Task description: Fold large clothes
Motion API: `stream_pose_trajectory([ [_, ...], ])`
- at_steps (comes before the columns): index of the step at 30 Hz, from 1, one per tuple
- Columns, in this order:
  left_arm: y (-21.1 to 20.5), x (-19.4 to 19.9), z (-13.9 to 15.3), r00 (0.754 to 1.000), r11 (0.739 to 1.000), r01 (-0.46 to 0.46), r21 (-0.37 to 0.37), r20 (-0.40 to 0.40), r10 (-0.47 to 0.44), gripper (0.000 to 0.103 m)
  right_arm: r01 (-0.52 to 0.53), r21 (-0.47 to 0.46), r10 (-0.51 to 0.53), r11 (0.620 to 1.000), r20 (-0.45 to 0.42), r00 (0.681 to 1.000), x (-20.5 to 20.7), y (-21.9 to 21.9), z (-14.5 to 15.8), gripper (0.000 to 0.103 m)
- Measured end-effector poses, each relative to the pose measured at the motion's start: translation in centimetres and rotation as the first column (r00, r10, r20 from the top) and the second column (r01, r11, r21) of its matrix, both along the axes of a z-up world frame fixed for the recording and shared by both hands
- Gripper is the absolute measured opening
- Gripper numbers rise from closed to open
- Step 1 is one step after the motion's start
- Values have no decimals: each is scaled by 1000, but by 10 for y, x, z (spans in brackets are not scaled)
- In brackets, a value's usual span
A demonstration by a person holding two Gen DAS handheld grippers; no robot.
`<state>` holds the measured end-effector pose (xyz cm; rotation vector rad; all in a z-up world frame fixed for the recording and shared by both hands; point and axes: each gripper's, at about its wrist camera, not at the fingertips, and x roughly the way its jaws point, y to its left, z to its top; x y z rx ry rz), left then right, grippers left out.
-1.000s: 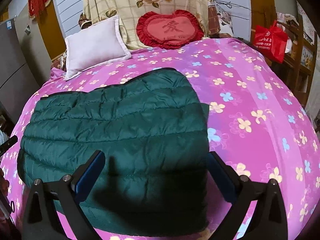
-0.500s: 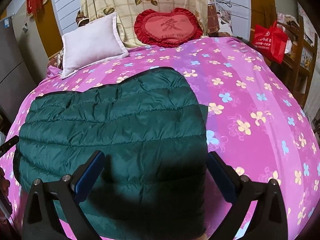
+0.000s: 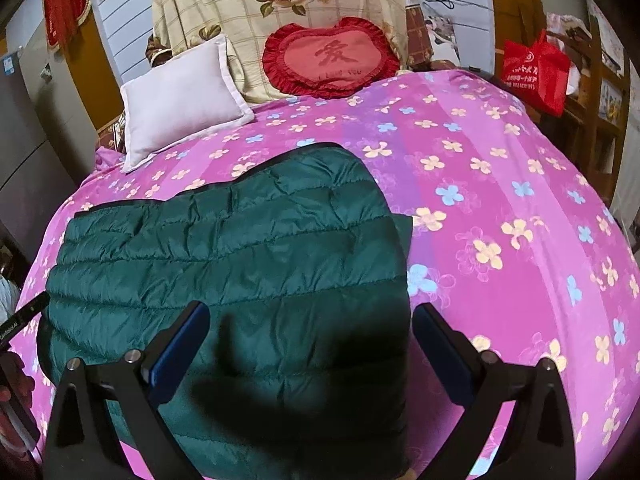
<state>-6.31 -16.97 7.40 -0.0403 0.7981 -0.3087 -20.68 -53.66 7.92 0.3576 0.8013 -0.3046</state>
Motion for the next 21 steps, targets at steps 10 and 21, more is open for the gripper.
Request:
stream_pose_trajectory([
  [10, 2, 12, -11, 999, 998, 21, -58, -49, -23, 63, 3, 9, -3, 1000, -43, 999, 8, -13, -15, 103],
  [21, 27, 46, -29, 982, 972, 2, -236, -184, -47, 70, 19, 173, -10, 985, -58, 998, 34, -65, -47, 103],
])
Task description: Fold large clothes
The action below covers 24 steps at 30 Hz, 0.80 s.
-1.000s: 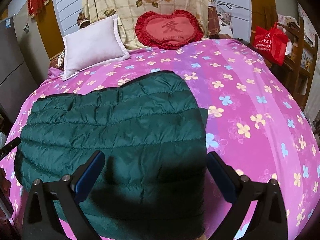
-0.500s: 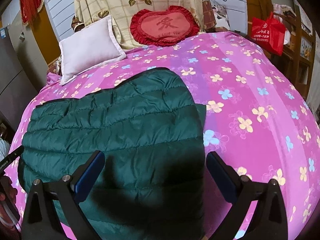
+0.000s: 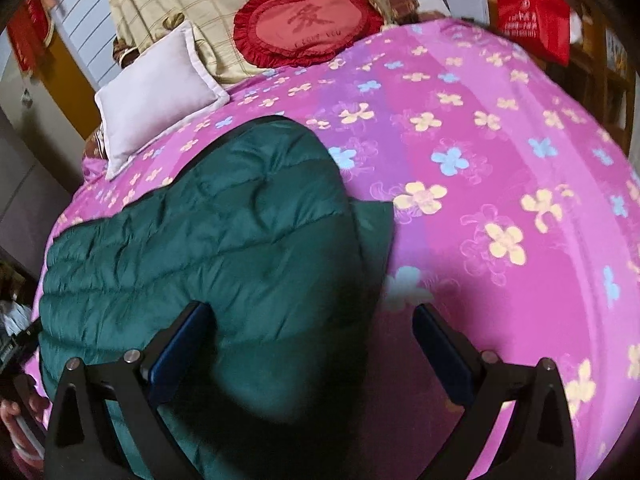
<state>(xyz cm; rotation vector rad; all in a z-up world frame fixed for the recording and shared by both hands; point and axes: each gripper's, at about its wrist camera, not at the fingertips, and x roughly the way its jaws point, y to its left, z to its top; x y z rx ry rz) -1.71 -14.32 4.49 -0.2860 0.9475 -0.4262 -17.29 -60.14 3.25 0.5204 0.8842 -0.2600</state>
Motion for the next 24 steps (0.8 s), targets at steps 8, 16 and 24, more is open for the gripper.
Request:
stream_pose_trajectory([
  [8, 4, 11, -18, 997, 998, -3, -70, -71, -2, 85, -90, 155, 89, 984, 11, 996, 25, -15, -26, 103],
  [16, 4, 17, -30, 994, 988, 30, -152, -103, -46, 86, -178, 170, 176, 969, 27, 984, 44, -6, -30, 103],
  [24, -5, 7, -22, 989, 978, 111, -178, -75, -126, 46, -187, 128, 178, 974, 84, 981, 36, 16, -19, 72],
])
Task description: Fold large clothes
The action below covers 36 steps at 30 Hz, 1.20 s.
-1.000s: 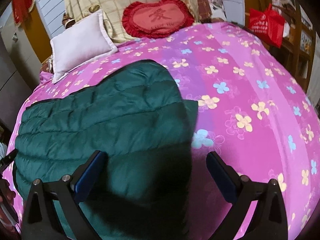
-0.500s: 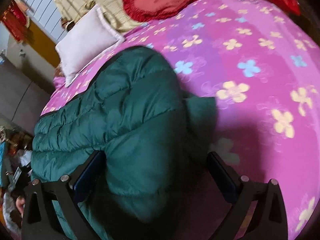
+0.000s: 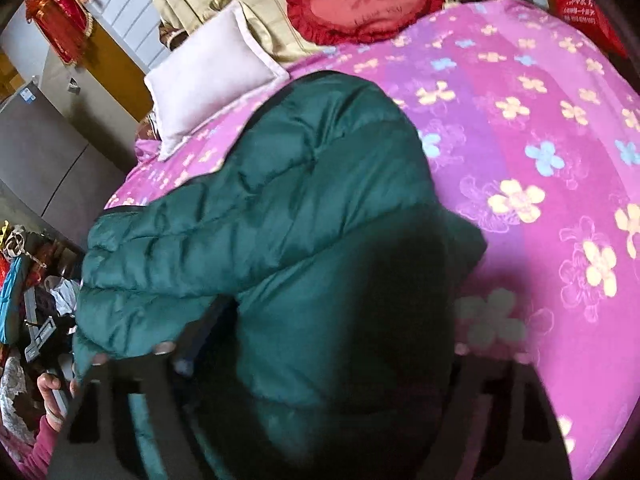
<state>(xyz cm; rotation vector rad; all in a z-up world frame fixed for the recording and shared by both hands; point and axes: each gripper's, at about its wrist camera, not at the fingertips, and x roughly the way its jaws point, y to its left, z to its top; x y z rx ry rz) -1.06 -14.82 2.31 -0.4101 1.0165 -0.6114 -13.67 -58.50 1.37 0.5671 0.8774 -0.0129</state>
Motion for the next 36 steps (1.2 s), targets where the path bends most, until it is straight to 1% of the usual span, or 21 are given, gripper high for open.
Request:
stream_pose_trajectory([
  [2, -1, -8, 12, 1000, 1000, 5, 15, 31, -5, 33, 17, 9, -17, 1000, 13, 1000, -7, 2, 8, 57],
  [5, 2, -23, 32, 998, 999, 33, 11, 55, -34, 23, 30, 44, -32, 999, 48, 998, -23, 3, 27, 42],
  [7, 9, -36, 46, 996, 998, 64, -5, 58, -64, 20, 10, 45, -14, 999, 69, 998, -37, 9, 45, 39],
  [11, 23, -63, 65, 994, 995, 100, -23, 35, -99, 19, -50, 2, 50, 999, 77, 996, -68, 25, 80, 38],
  [14, 33, -91, 75, 990, 991, 134, 6, 38, -134, 18, -71, 10, 70, 997, 90, 993, -102, 35, 97, 38],
  [17, 48, -118, 79, 988, 988, 150, 25, 34, -151, 18, -78, 39, 75, 996, 84, 994, -133, 41, 99, 38],
  [19, 56, -131, 77, 988, 988, 147, 38, 37, -148, 18, -78, 63, 73, 995, 71, 995, -149, 43, 95, 38],
  [20, 58, -136, 75, 989, 988, 140, 59, 39, -142, 19, -70, 80, 65, 994, 63, 996, -157, 43, 91, 39],
  [22, 60, -143, 65, 992, 986, 118, 115, 28, -122, 23, -50, 101, 46, 994, 39, 998, -169, 45, 79, 40],
  [24, 58, -142, 51, 996, 981, 84, 176, 22, -89, 33, -18, 114, 15, 993, 24, 1000, -175, 43, 68, 44],
  [25, 57, -141, 43, 997, 977, 65, 203, 26, -72, 42, 17, 132, -19, 991, 13, 1000, -178, 39, 60, 50],
  [26, 56, -138, 34, 998, 975, 44, 219, 26, -51, 52, 50, 126, -50, 991, -6, 999, -178, 36, 53, 59],
  [27, 56, -137, 29, 999, 974, 29, 226, 34, -37, 57, 80, 86, -78, 993, -32, 996, -176, 35, 46, 63],
  [28, 58, -138, 26, 998, 972, -1, 236, 56, -12, 67, 106, 48, -103, 993, -59, 993, -173, 36, 39, 72],
  [29, 58, -139, 26, 997, 967, -27, 252, 81, 6, 71, 122, 27, -119, 992, -81, 990, -169, 36, 31, 78],
  [31, 57, -143, 30, 993, 957, -47, 285, 115, 14, 71, 132, -28, -134, 991, -91, 987, -163, 39, 28, 82],
  [32, 57, -147, 34, 991, 950, -61, 306, 135, 20, 71, 131, -62, -137, 989, -89, 987, -162, 42, 31, 82],
  [34, 57, -156, 44, 983, 936, -93, 339, 180, 33, 70, 130, -116, -141, 985, -96, 985, -164, 49, 40, 82],
  [36, 56, -168, 56, 967, 916, -137, 376, 253, 41, 69, 141, -177, -159, 974, -94, 983, -170, 55, 52, 82],
])
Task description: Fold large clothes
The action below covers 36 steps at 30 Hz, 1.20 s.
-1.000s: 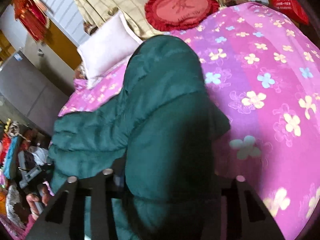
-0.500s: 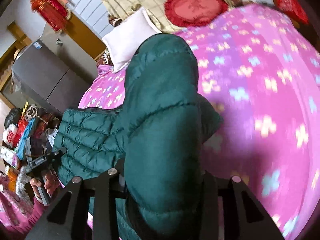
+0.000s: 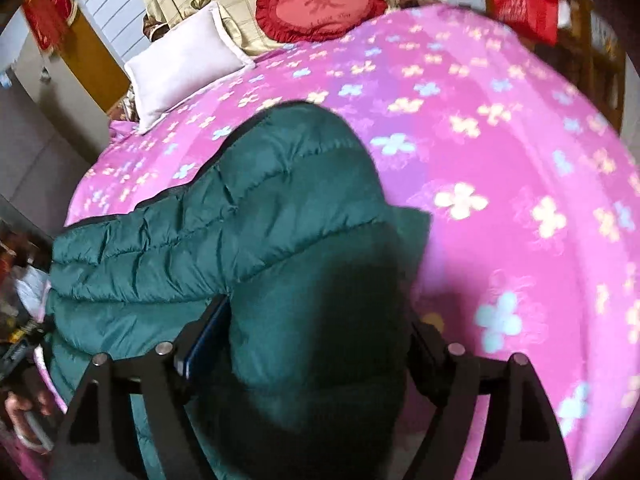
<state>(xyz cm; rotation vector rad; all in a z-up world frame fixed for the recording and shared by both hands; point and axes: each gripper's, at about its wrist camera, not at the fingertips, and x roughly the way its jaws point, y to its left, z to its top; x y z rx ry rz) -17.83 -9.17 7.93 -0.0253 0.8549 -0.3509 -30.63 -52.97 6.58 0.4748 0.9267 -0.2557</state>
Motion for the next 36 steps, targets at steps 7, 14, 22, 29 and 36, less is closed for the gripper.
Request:
stream_pose_trajectory([
  [7, 1, -29, 25, 990, 998, -42, 47, 135, 35, 69, 30, -128, -17, 991, 101, 995, -35, 30, 54, 89],
  [14, -13, -50, 30, 985, 997, -44, 58, 170, 33, 69, -3, -126, 26, 992, 180, 983, -46, 79, 70, 95],
  [22, -34, -67, 27, 983, 996, -29, 83, 185, 14, 69, -10, -141, 33, 990, 162, 986, -40, 118, 50, 96],
  [29, -46, -74, 22, 983, 997, -17, 81, 182, 2, 69, -25, -176, 53, 984, 157, 986, -34, 147, 41, 96],
  [36, -53, -79, 17, 981, 995, -30, 94, 193, 11, 69, -49, -231, 85, 972, 146, 986, -32, 168, 38, 96],
])
